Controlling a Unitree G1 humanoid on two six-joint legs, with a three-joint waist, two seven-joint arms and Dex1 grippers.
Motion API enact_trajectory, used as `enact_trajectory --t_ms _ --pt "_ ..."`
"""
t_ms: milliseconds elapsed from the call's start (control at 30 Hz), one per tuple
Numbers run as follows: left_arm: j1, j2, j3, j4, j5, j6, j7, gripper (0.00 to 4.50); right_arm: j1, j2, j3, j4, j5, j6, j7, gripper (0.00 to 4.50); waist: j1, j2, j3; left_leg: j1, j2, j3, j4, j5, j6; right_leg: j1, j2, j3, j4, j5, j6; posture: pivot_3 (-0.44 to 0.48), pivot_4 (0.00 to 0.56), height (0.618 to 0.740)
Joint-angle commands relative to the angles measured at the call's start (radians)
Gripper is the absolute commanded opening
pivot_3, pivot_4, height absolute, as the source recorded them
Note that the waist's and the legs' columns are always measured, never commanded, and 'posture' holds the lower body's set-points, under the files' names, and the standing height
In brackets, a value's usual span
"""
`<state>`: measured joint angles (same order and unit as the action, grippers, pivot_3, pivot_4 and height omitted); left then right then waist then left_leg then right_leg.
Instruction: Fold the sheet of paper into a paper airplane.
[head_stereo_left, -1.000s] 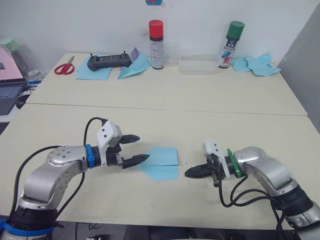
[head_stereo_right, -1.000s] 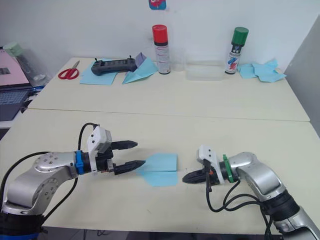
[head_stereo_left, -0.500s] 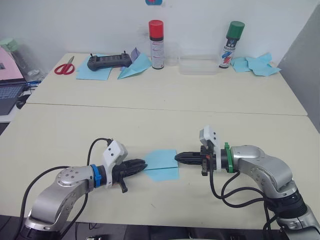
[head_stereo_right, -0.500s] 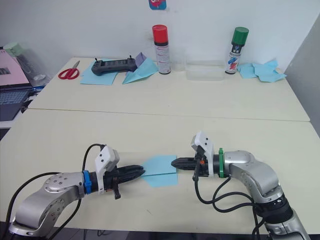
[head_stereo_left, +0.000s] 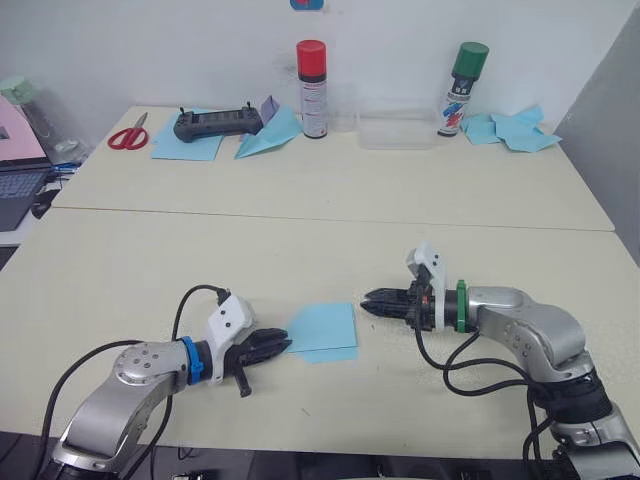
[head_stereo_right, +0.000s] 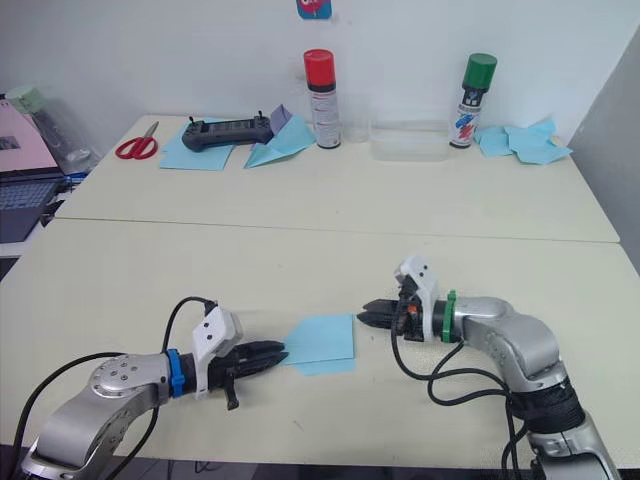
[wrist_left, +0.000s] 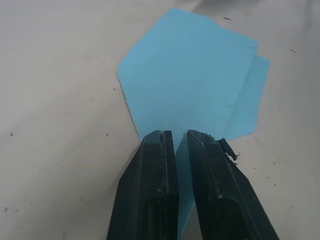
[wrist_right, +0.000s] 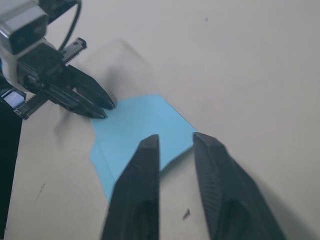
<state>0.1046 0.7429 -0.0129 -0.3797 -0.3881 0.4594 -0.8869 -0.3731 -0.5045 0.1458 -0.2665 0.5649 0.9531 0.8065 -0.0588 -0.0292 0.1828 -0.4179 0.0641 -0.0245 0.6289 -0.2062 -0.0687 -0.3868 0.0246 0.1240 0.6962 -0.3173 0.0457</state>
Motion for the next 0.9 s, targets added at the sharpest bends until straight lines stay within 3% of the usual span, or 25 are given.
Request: enact_trajectory --t_ms 33,133,500,867,900 --pt "0.025 0.03 -0.027 -0.004 0.035 -0.051 -0.043 0.76 -0.032 0.0 -0.001 0.027 0.024 0.066 -0.007 2.34 0.0 0.0 0.0 0.0 0.0 0.0 0.0 0.0 0.0 0.0 0.0 0.0 0.0 0.0 0.0 0.0 0.15 0.74" --pt "0.038 0.045 -0.035 0.003 0.059 -0.095 -0.064 0.76 -0.052 -0.008 0.011 0.043 0.054 0.148 0.01 3.44 -0.001 0.0 0.0 0.0 0.0 0.0 -0.001 0.0 0.0 -0.001 0.0 0.0 0.0 0.0 -0.001 0.0 0.15 0.74" --pt "0.044 0.061 -0.088 0.085 0.177 -0.263 -0.085 0.76 -0.122 0.136 -0.061 0.119 0.16 0.446 -0.096 3.44 -0.002 0.001 -0.001 0.001 0.0 0.001 0.0 0.0 0.0 0.0 0.0 0.001 0.0 -0.001 0.001 0.0 0.15 0.74" --pt "-0.011 0.046 -0.118 0.105 0.185 -0.267 -0.1 0.76 -0.172 0.237 0.009 0.281 0.096 0.268 -0.068 3.44 -0.006 0.003 -0.004 0.002 0.0 0.001 0.0 0.0 0.0 0.0 0.0 0.001 0.0 -0.001 0.002 0.0 0.15 0.74" --pt "-0.014 0.047 -0.12 0.107 0.184 -0.265 -0.101 0.76 -0.176 0.24 0.015 0.289 0.091 0.245 -0.056 3.29 -0.006 0.003 -0.004 0.002 0.0 0.001 0.0 0.0 0.0 0.0 0.0 0.001 0.0 0.0 0.002 0.0 0.15 0.74"
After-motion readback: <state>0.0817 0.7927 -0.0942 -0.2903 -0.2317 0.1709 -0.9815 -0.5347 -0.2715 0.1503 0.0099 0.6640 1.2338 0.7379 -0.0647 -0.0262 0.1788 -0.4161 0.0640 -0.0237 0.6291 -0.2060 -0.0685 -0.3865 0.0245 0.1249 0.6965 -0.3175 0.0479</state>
